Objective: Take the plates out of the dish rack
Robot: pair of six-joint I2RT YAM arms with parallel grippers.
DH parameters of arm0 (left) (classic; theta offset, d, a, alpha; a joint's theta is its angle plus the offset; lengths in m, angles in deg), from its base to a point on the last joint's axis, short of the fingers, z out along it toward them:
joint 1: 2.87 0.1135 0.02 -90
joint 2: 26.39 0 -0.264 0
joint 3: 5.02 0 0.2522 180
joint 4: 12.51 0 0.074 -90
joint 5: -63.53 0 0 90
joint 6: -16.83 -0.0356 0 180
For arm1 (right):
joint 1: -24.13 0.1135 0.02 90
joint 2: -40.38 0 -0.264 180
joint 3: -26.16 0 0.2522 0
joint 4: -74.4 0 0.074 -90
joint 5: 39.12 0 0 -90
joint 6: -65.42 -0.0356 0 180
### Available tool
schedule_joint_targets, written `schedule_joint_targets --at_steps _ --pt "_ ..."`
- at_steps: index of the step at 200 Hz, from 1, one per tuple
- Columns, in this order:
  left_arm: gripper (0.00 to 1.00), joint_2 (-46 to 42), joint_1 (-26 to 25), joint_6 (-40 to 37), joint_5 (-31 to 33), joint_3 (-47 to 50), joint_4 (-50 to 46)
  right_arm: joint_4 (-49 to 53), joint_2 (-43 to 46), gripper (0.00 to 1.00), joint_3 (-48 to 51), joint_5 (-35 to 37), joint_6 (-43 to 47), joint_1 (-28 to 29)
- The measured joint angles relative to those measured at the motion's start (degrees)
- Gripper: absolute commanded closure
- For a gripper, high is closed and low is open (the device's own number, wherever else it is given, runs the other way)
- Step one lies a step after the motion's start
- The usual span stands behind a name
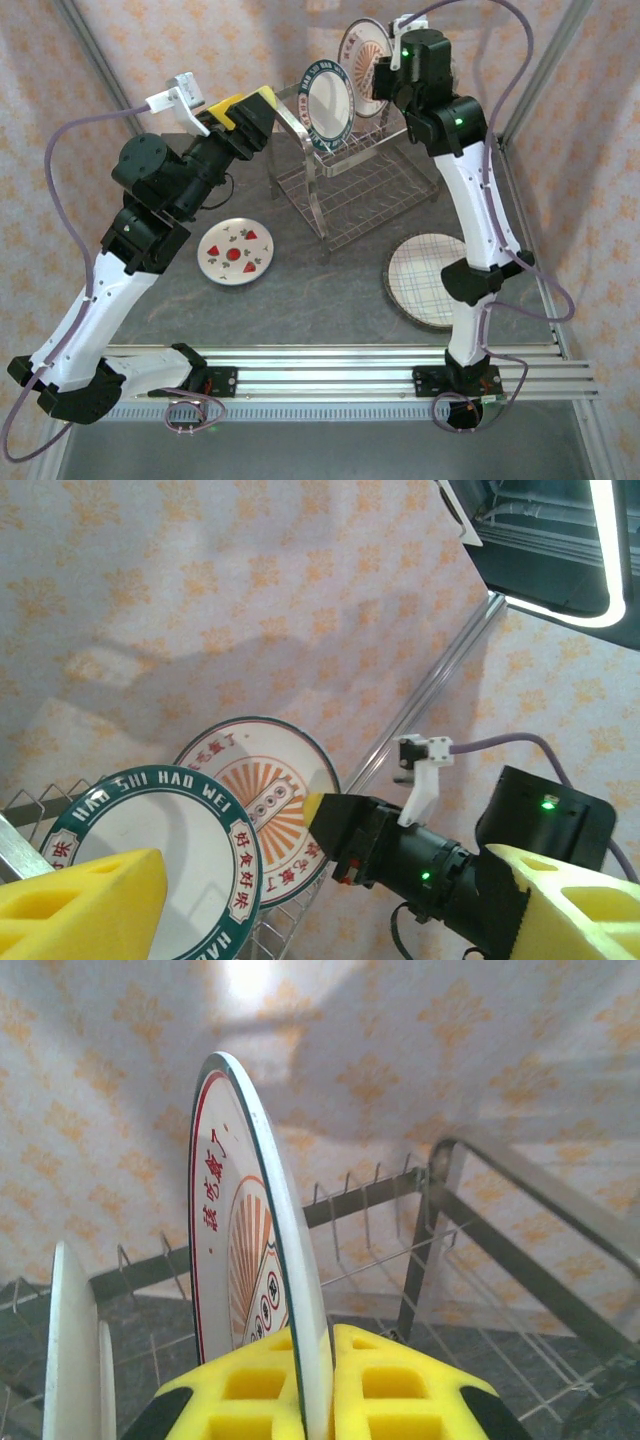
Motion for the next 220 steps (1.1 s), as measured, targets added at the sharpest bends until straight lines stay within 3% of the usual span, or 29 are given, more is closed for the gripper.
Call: schedule_joint_targets --at_steps 102,173,220 --pt "0.2 6.3 -1.1 6.2 -4.0 -5.6 -0.7 -2.1 5.3 1.0 -0.5 4.7 -0.7 0.0" --pt "0.19 15.9 -4.3 16.1 -8.7 -11.6 -2.6 -2.1 13.9 1.0 1.1 4.7 -6.2 0.0" --pt "0.19 22.4 -6.8 23.7 -11.3 -13.0 -2.4 -1.9 18.9 1.0 5.1 1.0 -10.7 0.0"
